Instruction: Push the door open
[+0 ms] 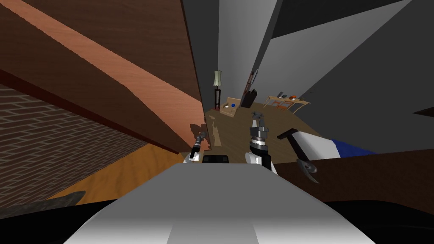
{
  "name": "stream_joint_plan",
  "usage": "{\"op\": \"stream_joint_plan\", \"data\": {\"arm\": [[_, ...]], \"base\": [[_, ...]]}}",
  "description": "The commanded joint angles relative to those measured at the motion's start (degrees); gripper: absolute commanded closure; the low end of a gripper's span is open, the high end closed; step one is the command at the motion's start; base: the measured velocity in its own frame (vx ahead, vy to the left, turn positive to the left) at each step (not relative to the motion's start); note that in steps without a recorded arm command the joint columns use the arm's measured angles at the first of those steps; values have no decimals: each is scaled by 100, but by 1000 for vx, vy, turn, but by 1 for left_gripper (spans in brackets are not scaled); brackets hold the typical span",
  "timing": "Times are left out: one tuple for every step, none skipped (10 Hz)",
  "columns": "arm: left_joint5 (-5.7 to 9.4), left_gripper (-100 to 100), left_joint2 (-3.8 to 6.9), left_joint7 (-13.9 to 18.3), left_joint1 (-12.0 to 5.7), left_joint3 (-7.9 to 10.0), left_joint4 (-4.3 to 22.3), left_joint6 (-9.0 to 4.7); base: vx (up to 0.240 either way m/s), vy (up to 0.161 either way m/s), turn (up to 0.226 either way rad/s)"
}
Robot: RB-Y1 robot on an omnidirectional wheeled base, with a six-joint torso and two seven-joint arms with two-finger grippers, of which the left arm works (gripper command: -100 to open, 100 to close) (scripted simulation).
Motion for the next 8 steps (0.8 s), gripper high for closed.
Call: {"op": "stream_joint_plan", "data": {"arm": [[77,100,83,-43,-92,189,120,-106],[113,100,92,-68,-100,269,133,-109],[150,100,99,-93,-109,350,145,-112],[187,100,101,-119,-117,433,158,-115],[205,100,102,-131,-122,474,164,-117],[205,100,102,-131,-122,474,164,-117],[261,100,97,-170,-135,598,183,-122],[279,100,93,-182,-139,639,189,-123]], "base": [[208,-105,73],[188,-89,88],[175,-112,88],[165,-85,69],[159,-57,50],[111,-33,20],[133,-69,53],[163,-94,64]]}}
